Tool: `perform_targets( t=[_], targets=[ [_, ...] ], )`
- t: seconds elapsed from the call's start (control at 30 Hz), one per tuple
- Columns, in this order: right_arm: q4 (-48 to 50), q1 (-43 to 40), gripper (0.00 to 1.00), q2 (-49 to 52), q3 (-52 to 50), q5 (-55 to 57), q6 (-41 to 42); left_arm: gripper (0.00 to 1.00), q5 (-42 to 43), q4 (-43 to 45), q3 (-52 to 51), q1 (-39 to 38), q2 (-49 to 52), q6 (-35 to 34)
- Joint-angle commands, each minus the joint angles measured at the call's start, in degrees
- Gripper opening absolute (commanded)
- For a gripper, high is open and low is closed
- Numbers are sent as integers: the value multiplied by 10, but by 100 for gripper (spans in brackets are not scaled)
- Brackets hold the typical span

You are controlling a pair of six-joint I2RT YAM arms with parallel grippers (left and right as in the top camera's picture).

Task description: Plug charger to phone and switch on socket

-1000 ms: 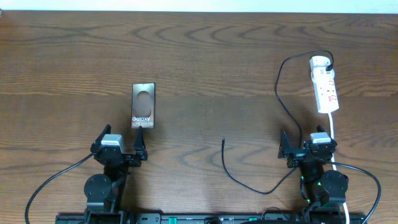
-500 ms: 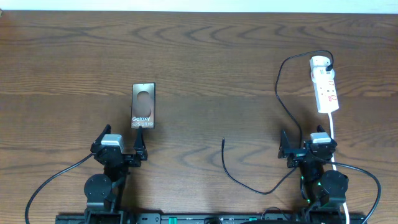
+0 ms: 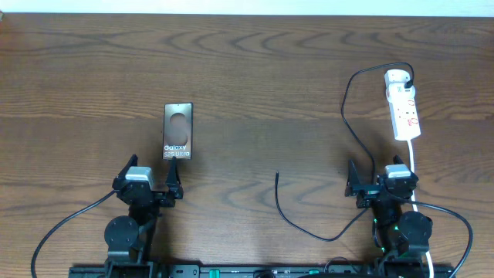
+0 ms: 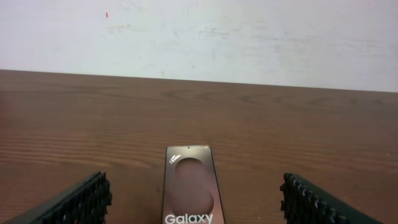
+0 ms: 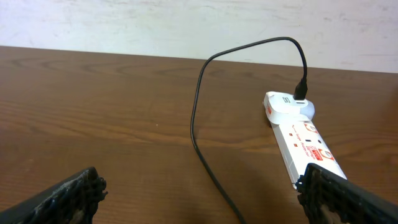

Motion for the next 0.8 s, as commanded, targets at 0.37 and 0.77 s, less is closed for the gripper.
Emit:
perform_targets(
  t=[0.37, 0.77],
  targets=[
    [-3, 2, 99, -3, 0, 7, 8, 86, 7, -22, -9, 4, -3, 8],
    [-3, 2, 99, -3, 0, 7, 8, 86, 8, -5, -9, 4, -3, 7]
  ],
)
